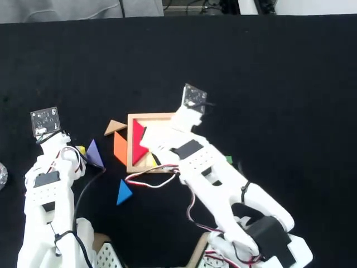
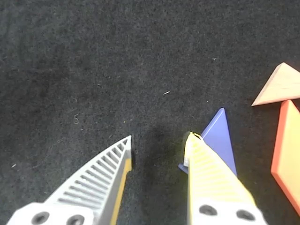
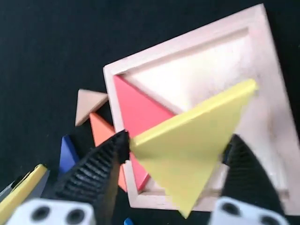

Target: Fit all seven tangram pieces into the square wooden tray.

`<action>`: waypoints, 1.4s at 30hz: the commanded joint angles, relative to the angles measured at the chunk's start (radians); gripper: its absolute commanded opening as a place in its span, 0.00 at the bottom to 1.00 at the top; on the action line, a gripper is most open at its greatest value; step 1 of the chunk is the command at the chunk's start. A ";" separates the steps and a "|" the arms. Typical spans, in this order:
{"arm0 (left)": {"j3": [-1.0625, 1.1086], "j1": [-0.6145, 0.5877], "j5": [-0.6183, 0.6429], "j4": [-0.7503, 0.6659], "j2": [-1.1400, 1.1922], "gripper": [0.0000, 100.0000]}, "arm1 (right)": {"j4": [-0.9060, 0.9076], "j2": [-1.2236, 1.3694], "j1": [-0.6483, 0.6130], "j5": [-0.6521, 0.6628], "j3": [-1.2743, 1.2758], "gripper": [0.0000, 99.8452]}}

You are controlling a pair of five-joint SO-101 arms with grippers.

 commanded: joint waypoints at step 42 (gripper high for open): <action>-0.002 0.012 -0.006 -0.017 -0.020 0.19 | 0.264 0.163 0.224 1.003 -0.328 0.01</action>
